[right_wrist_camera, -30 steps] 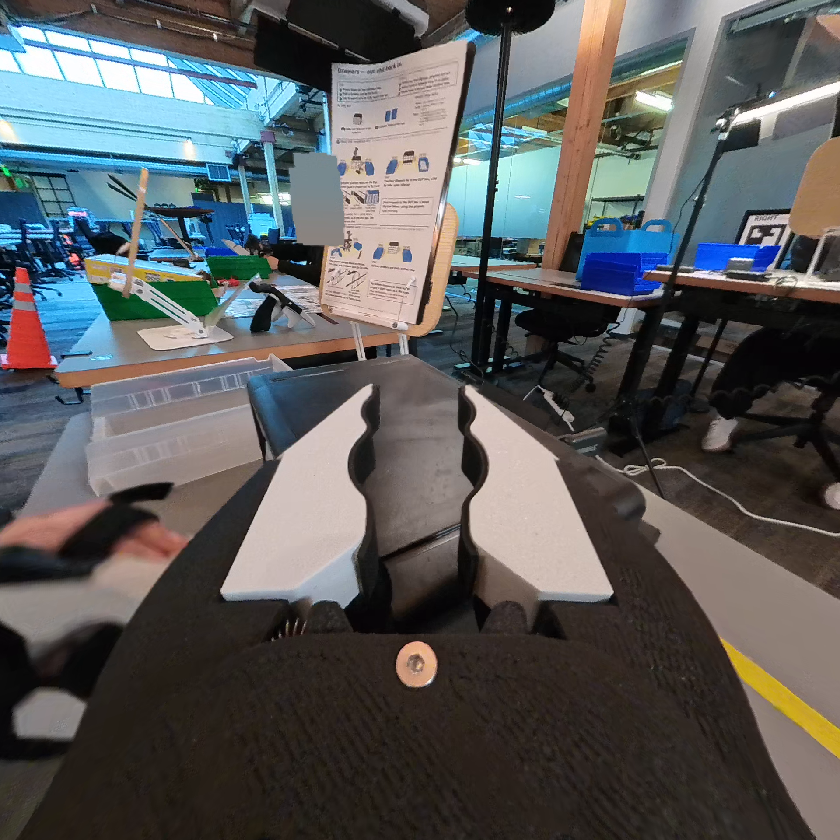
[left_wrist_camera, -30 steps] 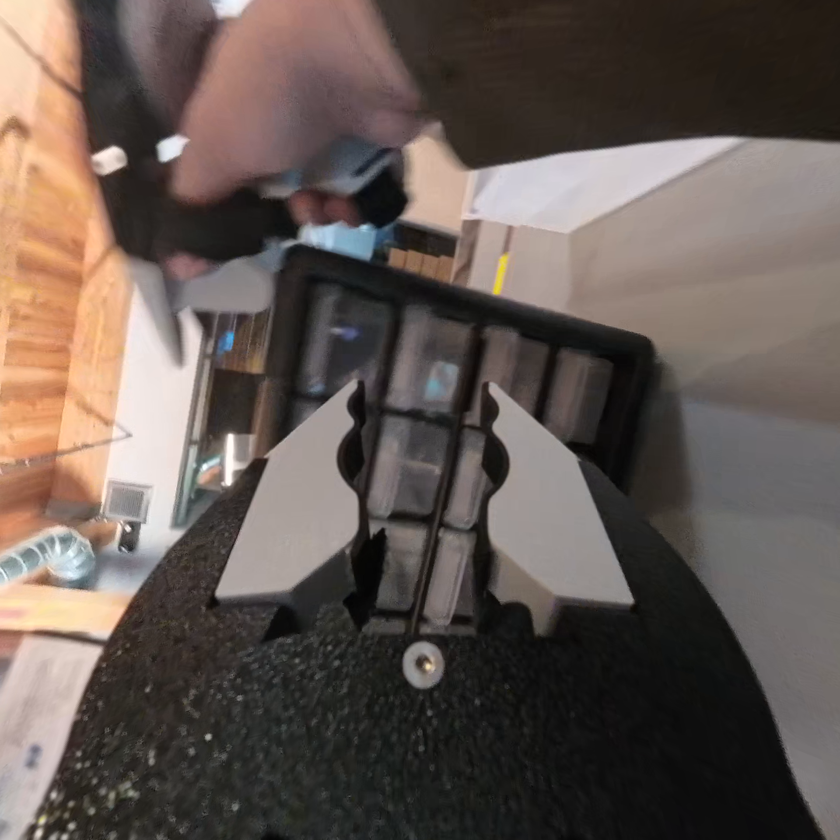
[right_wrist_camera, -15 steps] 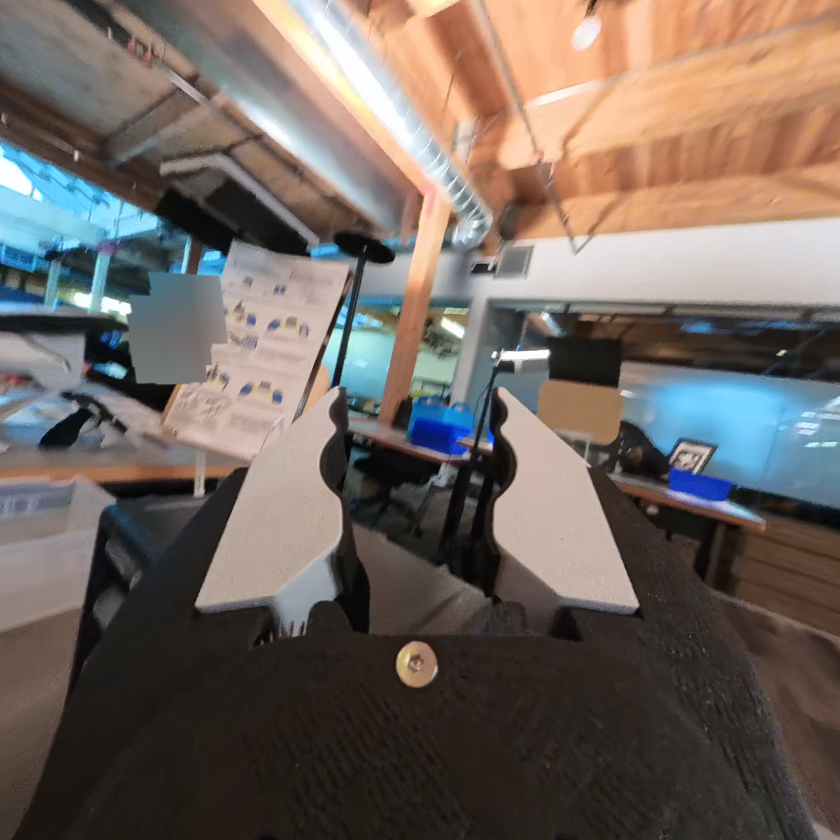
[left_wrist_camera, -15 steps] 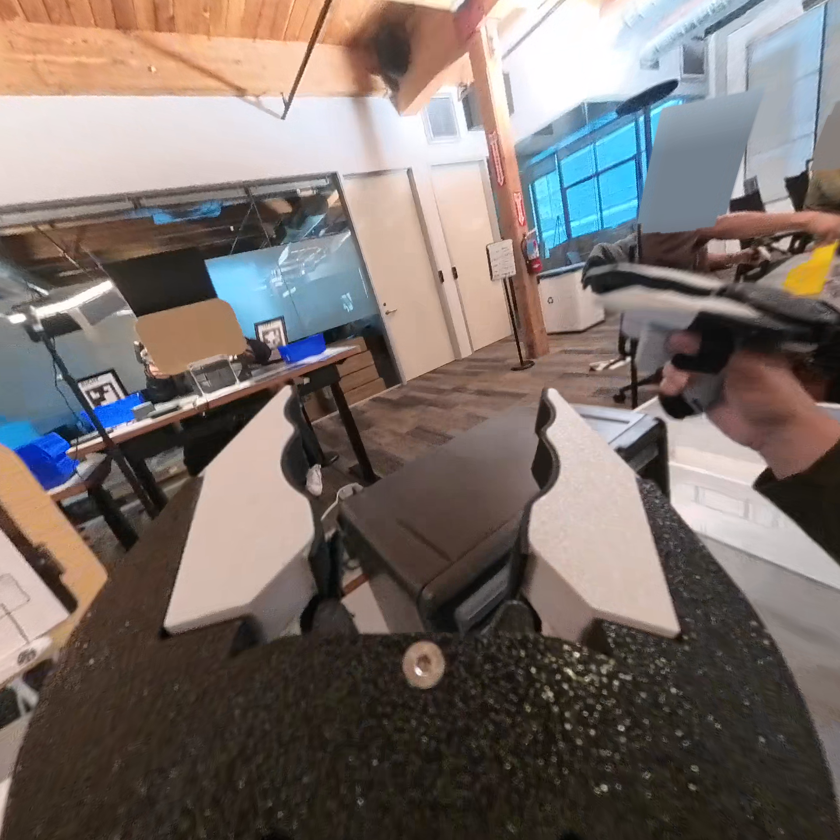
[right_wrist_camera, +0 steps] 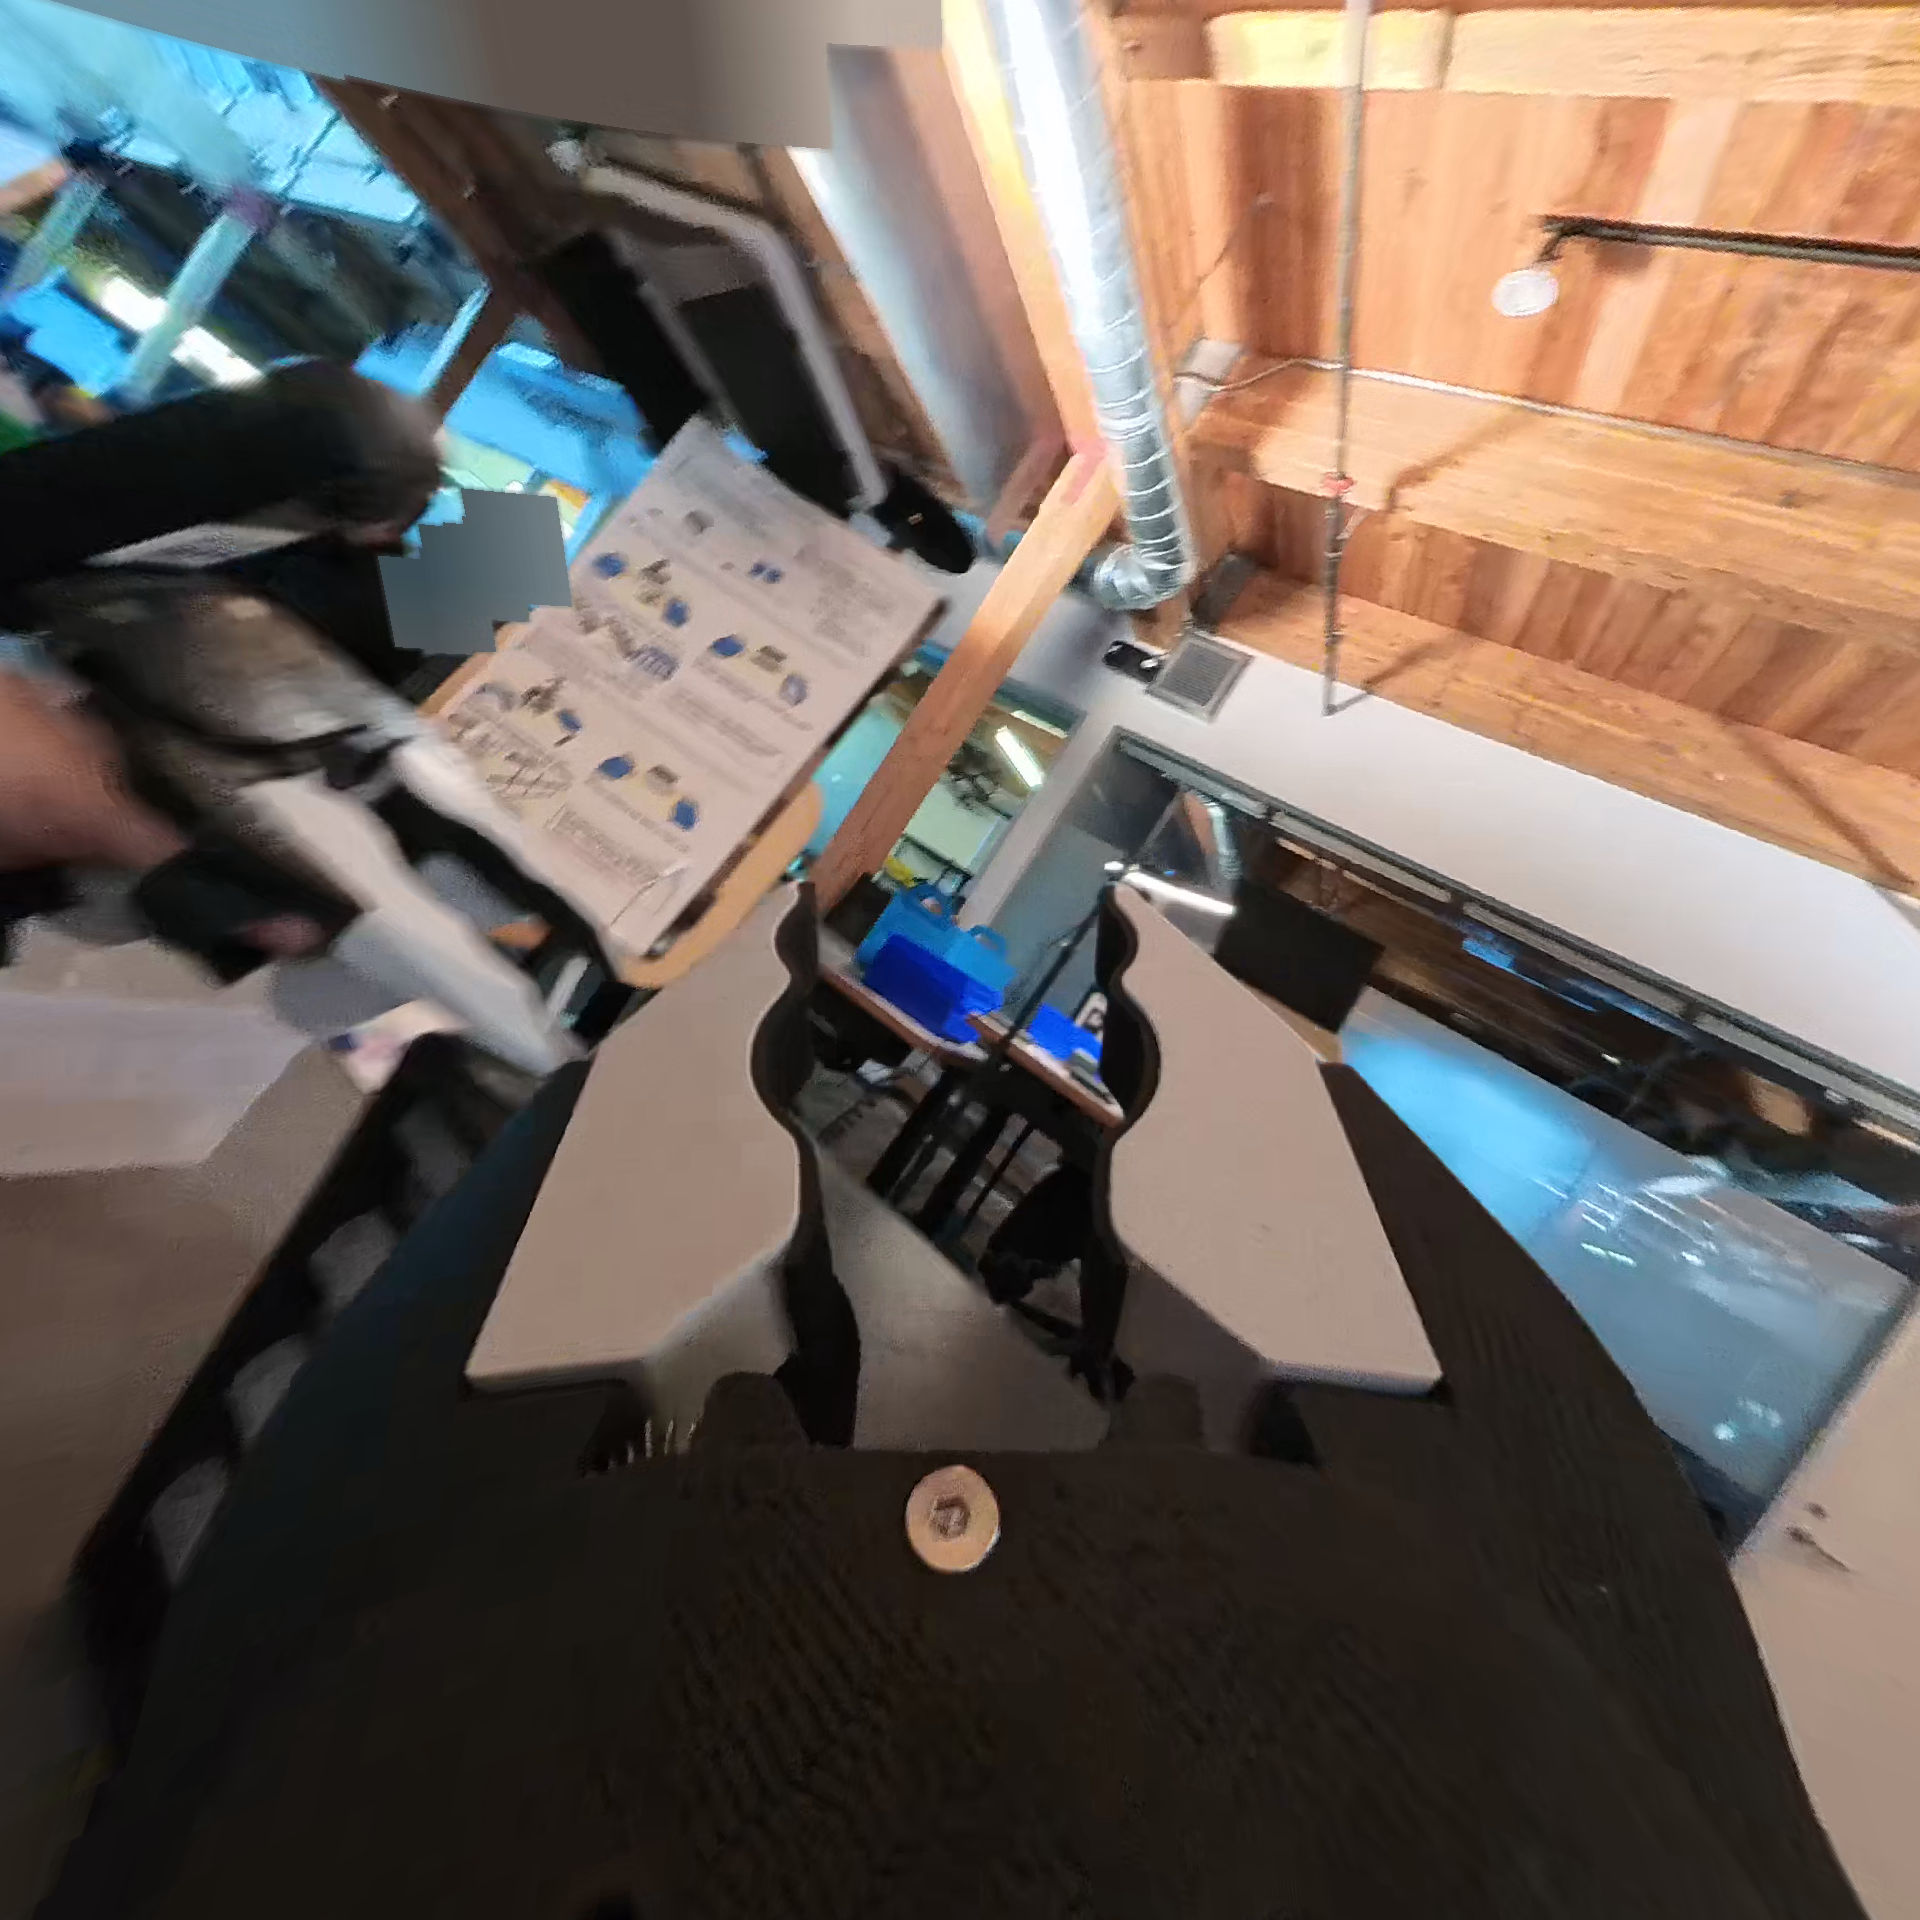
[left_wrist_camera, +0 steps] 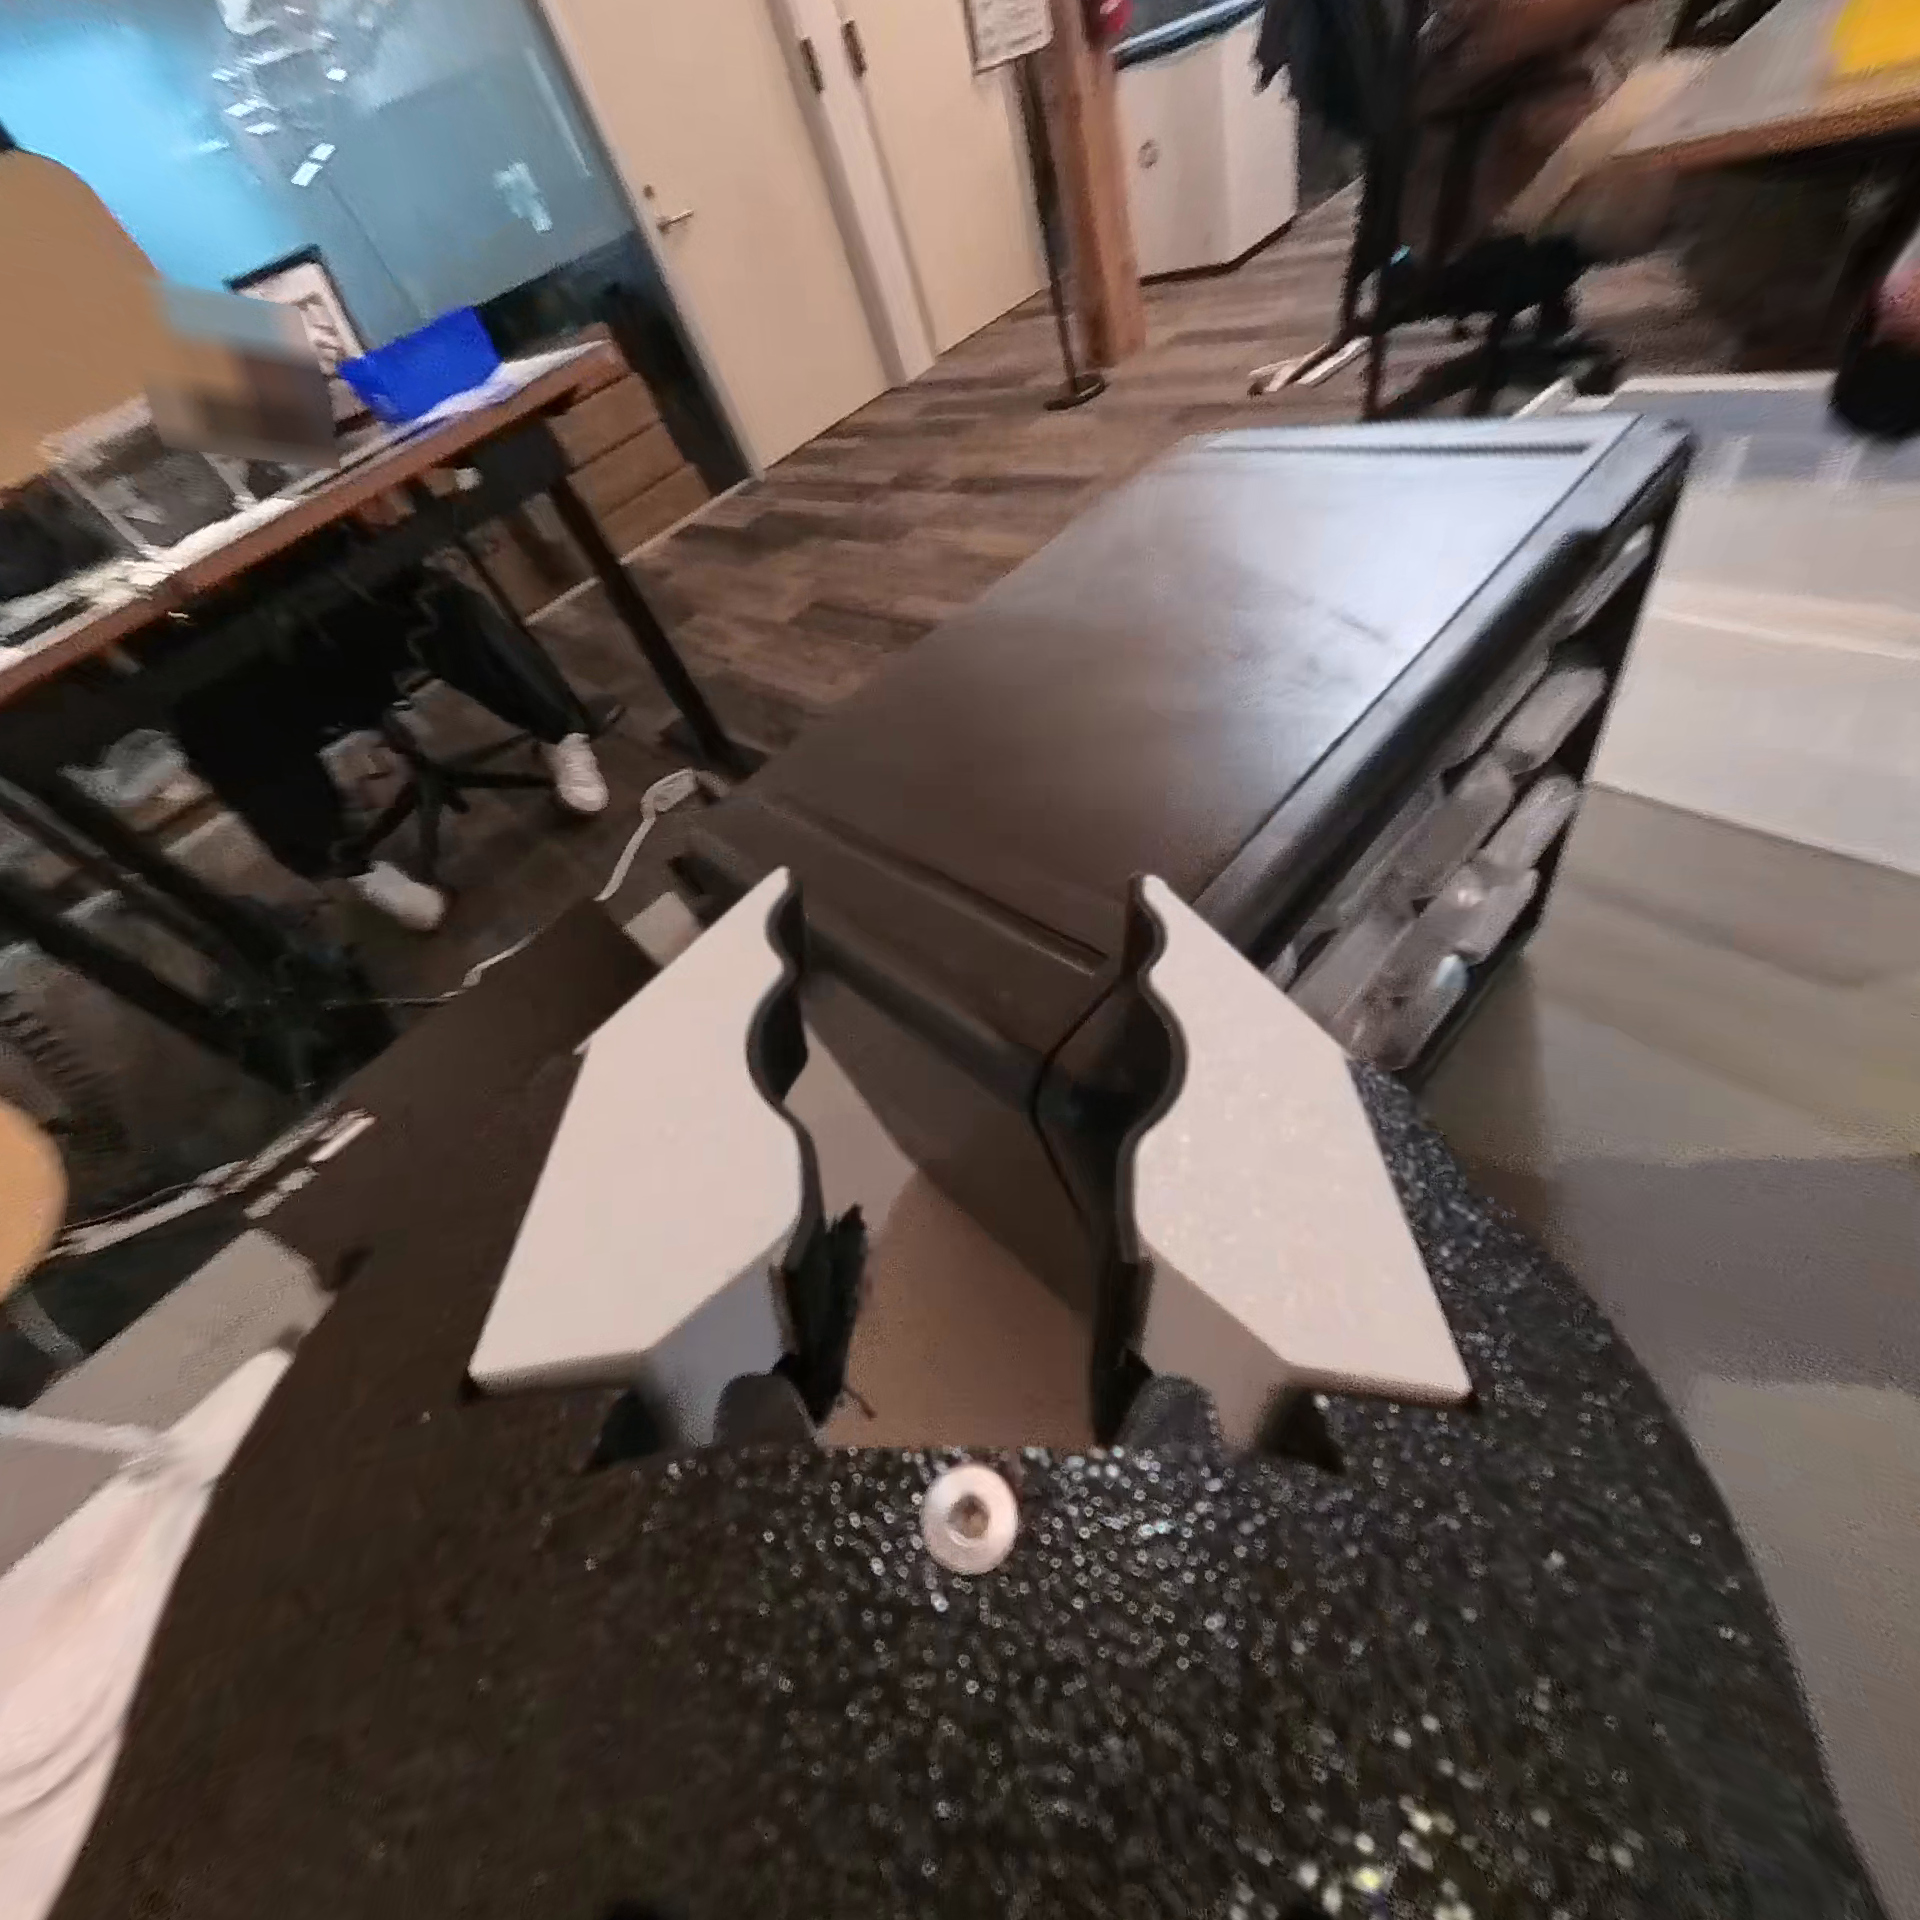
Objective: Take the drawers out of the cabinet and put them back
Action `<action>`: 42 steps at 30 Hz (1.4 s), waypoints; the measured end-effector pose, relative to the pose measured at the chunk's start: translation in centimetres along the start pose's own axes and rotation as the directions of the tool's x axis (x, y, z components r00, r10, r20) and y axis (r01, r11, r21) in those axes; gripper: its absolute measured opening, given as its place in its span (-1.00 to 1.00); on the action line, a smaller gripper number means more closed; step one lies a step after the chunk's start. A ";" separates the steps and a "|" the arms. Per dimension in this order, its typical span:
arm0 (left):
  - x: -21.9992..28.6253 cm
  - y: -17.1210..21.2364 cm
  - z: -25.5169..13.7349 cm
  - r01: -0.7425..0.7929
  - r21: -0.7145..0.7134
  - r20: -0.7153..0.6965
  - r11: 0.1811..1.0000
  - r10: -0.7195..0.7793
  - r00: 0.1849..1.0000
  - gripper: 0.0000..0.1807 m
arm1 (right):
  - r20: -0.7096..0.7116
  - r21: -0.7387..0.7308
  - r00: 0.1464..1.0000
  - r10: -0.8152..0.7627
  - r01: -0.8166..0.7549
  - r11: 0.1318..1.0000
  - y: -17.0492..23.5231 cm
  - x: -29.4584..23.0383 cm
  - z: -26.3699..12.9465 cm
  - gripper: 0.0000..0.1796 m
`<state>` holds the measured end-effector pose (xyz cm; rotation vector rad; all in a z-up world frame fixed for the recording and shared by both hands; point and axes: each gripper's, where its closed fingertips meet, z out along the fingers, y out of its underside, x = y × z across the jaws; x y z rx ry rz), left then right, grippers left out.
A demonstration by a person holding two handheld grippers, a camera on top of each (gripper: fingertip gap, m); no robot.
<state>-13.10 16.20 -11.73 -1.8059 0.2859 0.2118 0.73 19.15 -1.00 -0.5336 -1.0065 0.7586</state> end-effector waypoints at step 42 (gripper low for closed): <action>2.2 2.7 -1.1 -0.213 0.013 -0.208 0.977 0.211 0.955 -0.54 | 0.334 -0.226 0.548 -0.767 0.836 0.499 16.1 -21.5 -2.5 -0.94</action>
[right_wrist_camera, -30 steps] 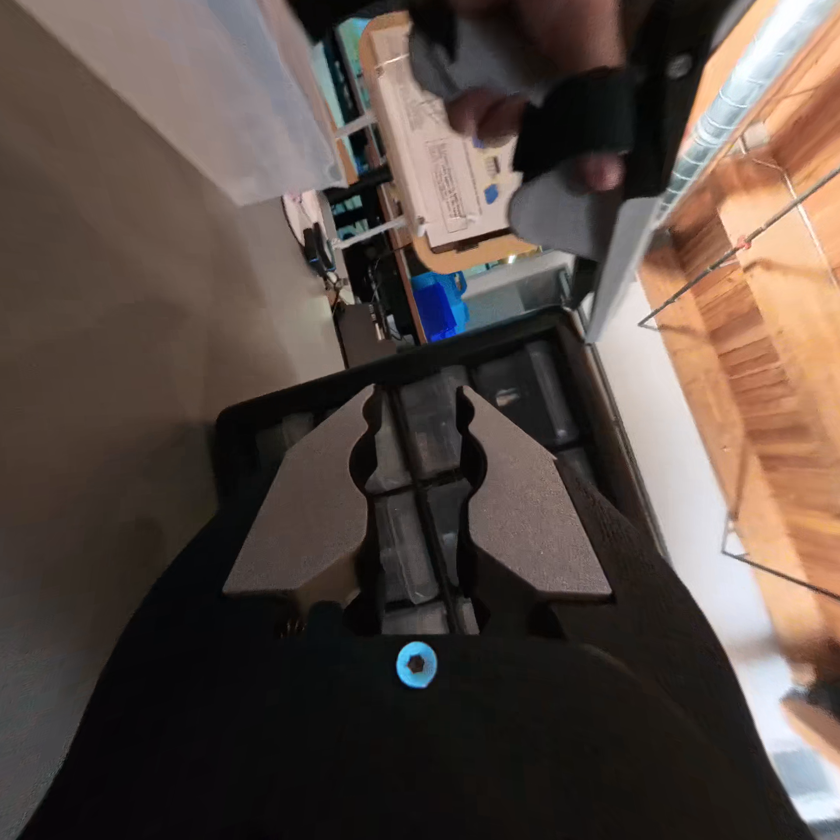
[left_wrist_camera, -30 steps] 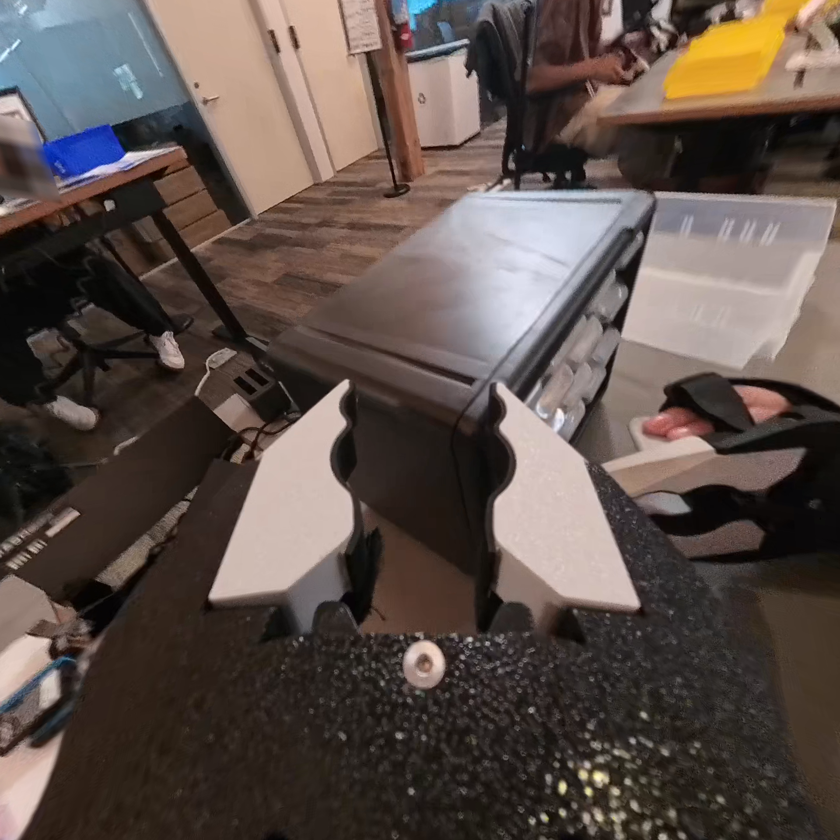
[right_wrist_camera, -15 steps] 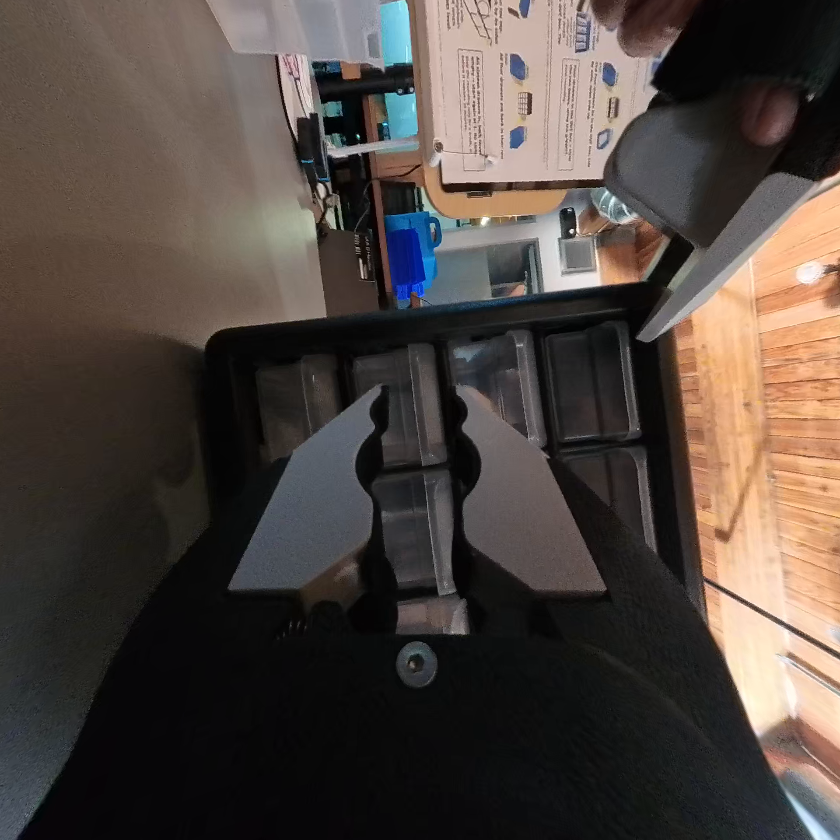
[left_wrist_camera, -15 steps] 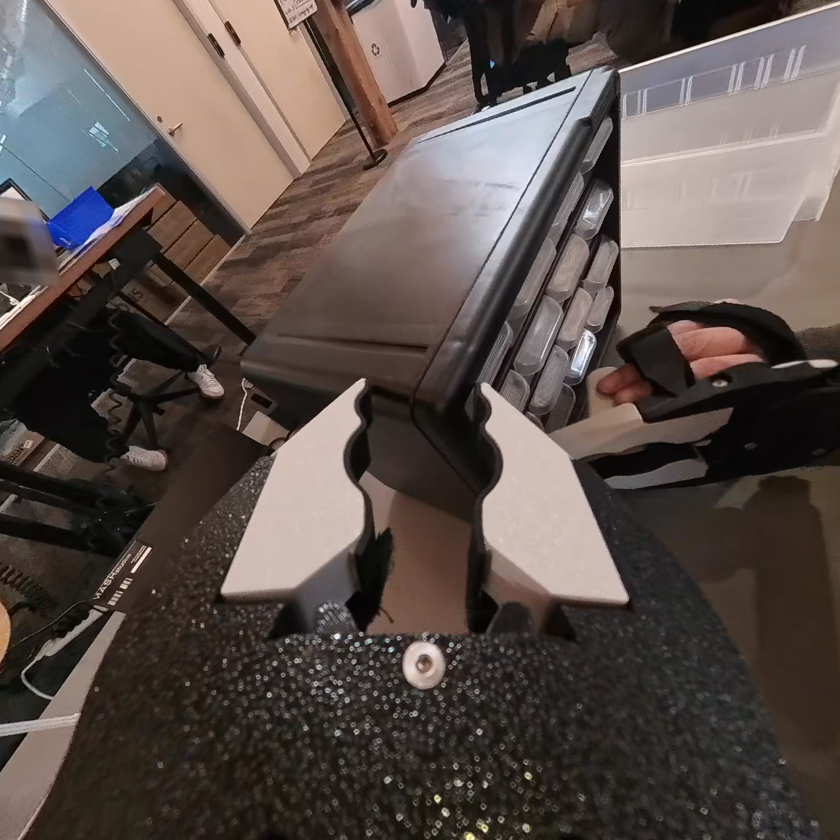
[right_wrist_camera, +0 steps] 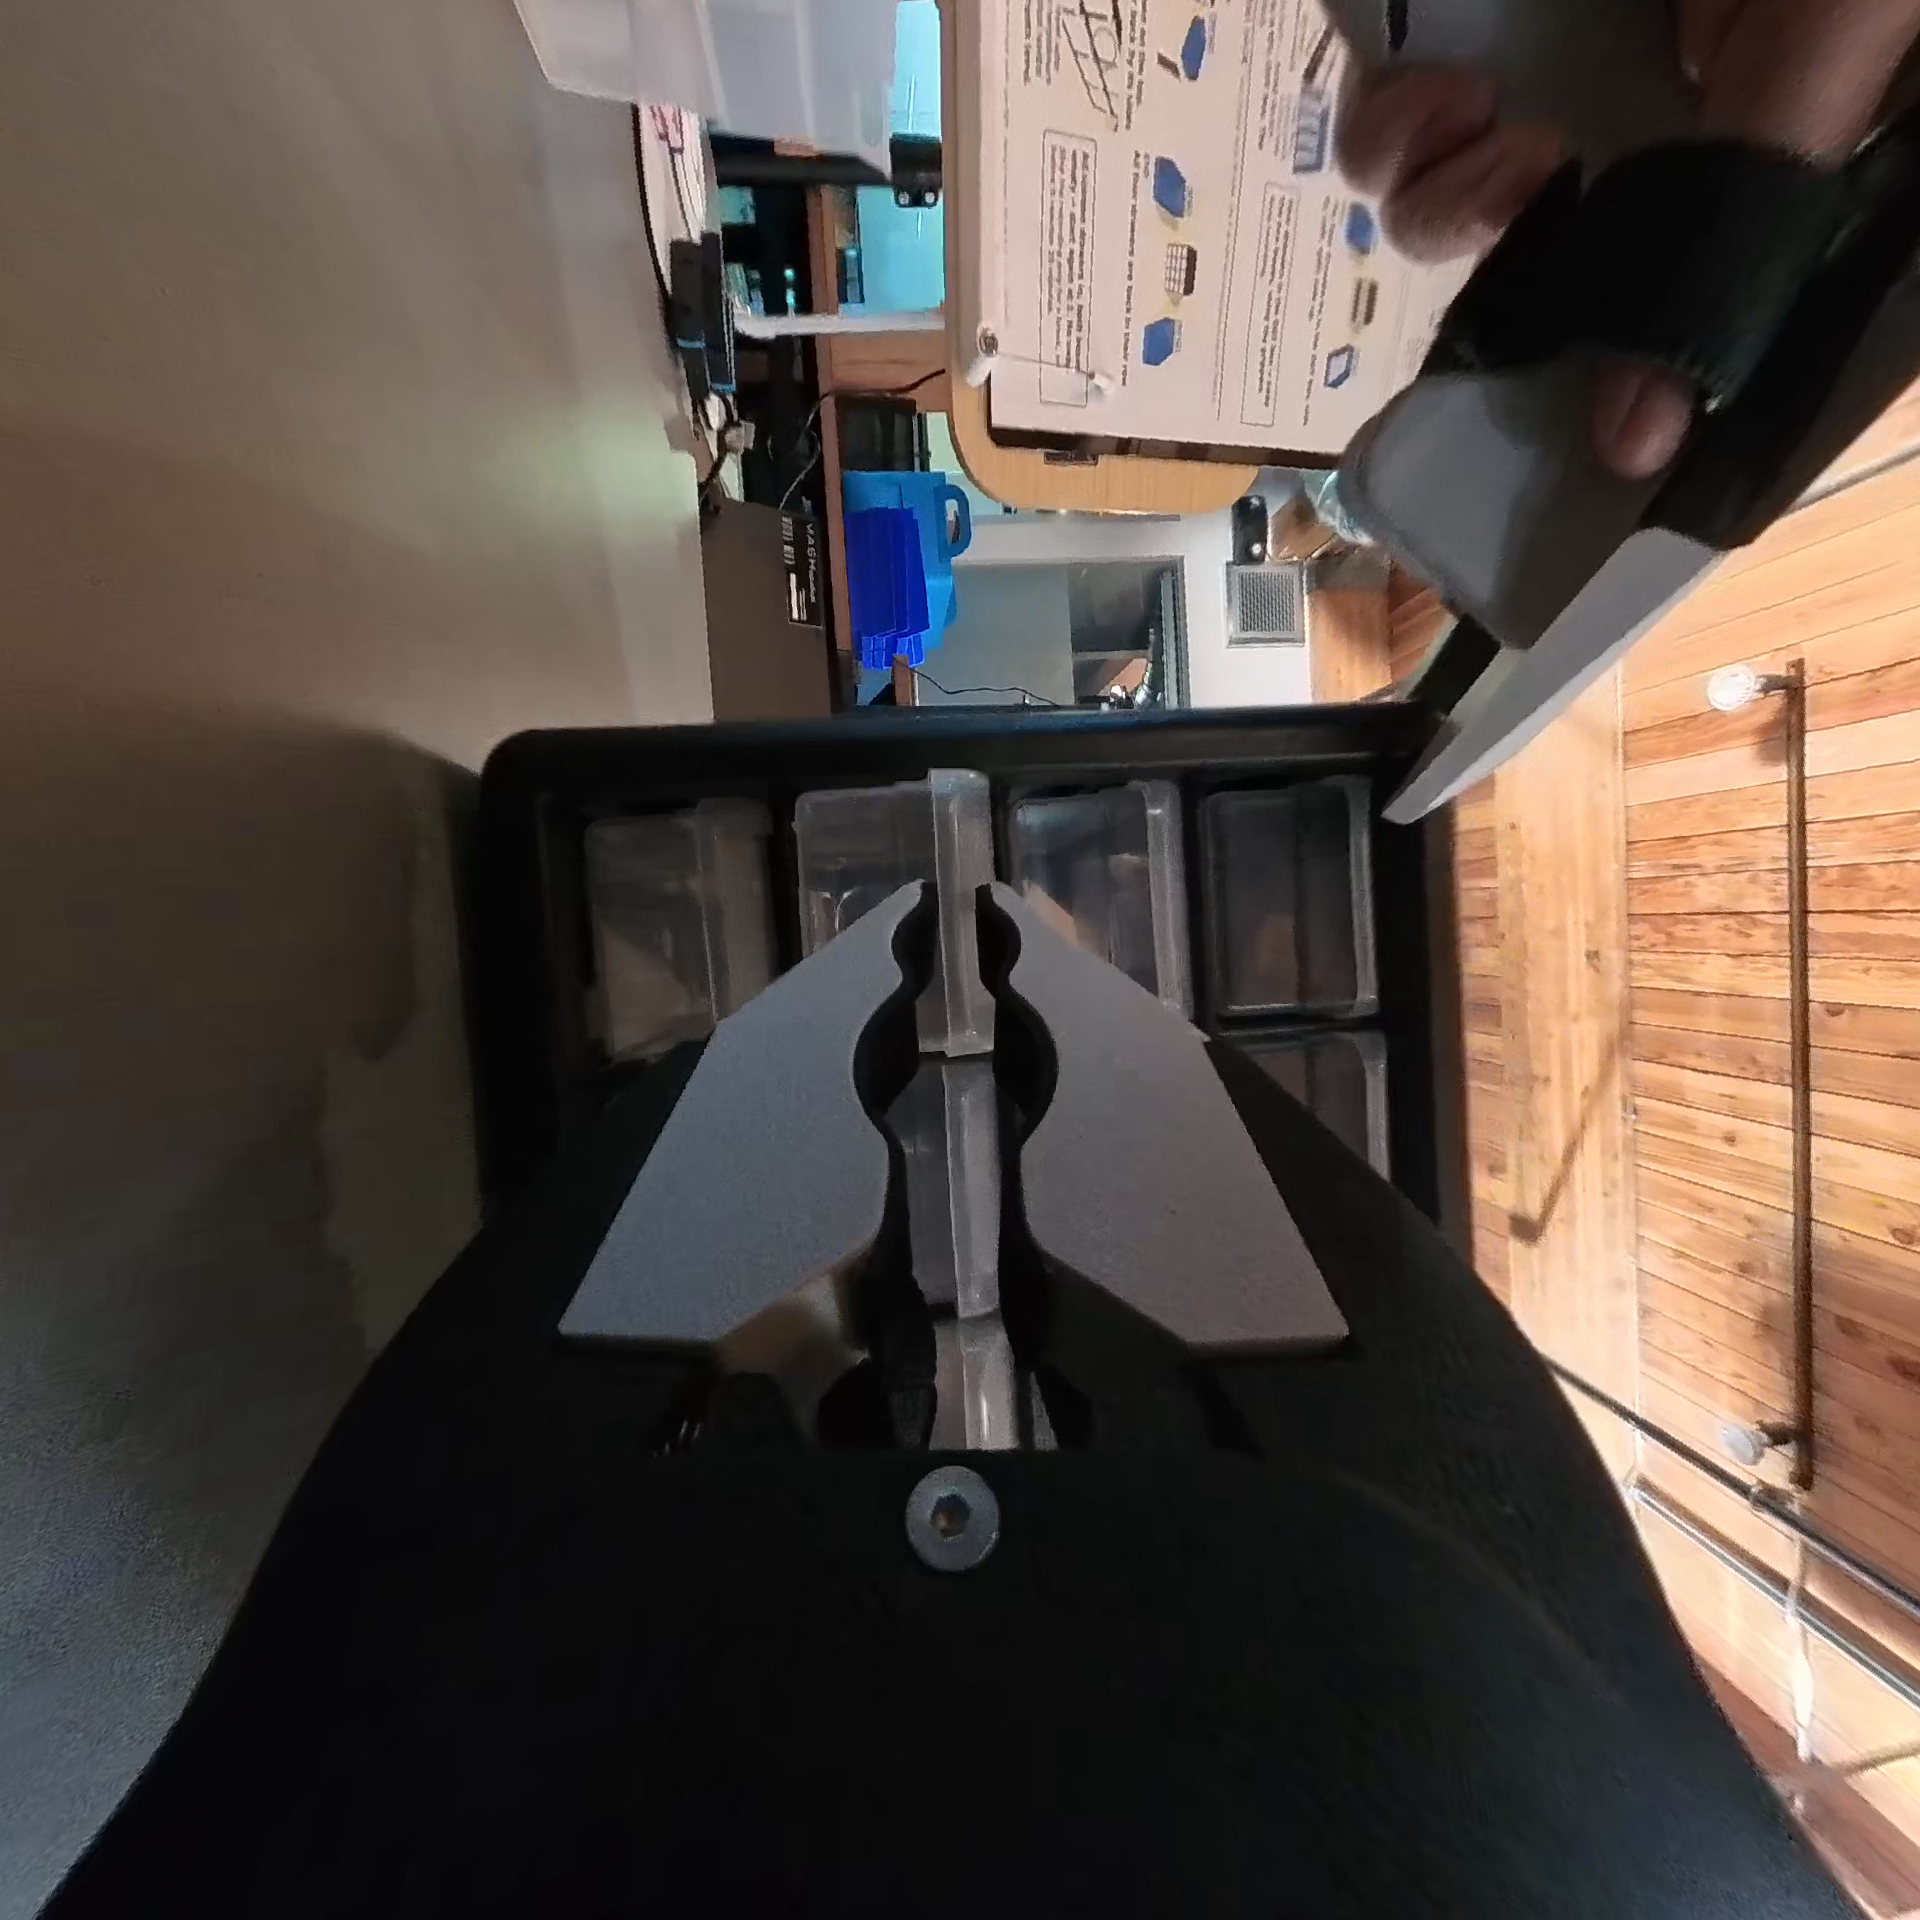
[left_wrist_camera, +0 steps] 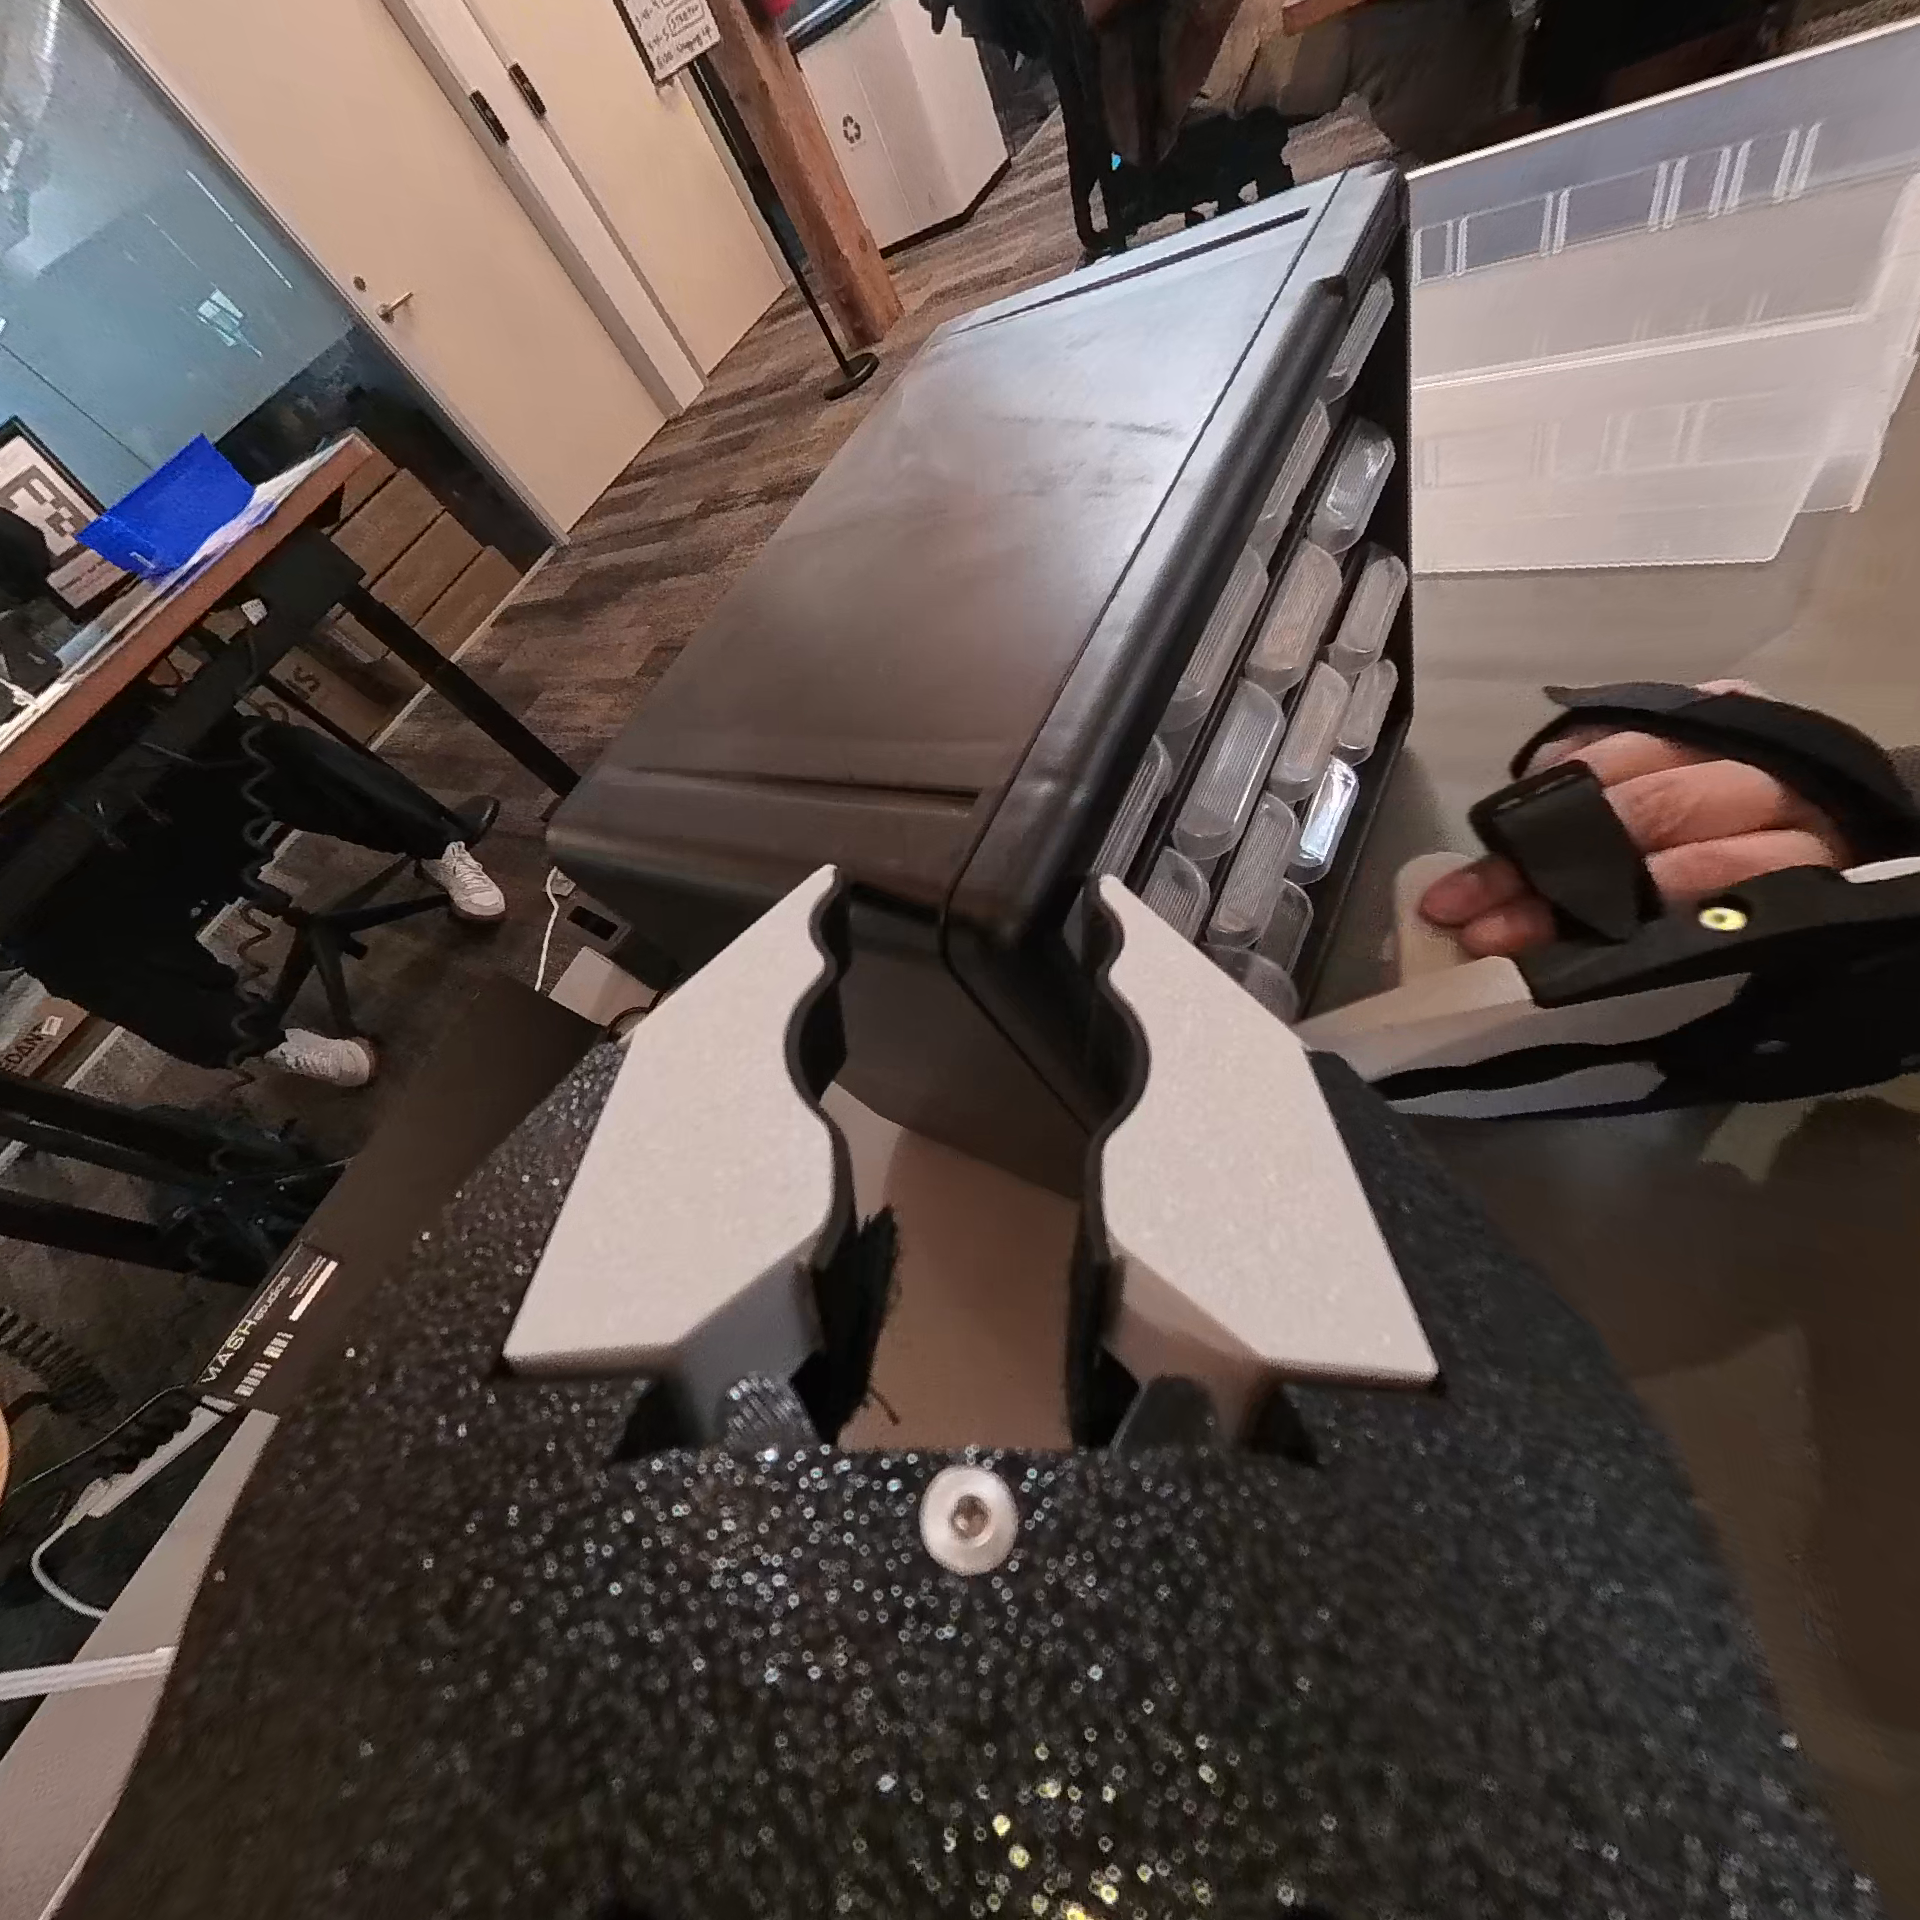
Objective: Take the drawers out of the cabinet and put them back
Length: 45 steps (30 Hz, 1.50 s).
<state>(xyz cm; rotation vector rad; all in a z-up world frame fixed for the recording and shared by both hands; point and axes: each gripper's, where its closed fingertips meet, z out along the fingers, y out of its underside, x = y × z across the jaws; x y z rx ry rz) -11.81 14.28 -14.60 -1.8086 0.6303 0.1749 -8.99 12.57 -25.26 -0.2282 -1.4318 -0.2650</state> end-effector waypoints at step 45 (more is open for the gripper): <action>0.0 0.0 0.0 0.006 0.009 -0.010 1.000 -0.006 1.000 -0.54 | 0.092 -0.068 0.996 0.014 -0.008 0.998 -4.2 -0.4 -5.1 -0.51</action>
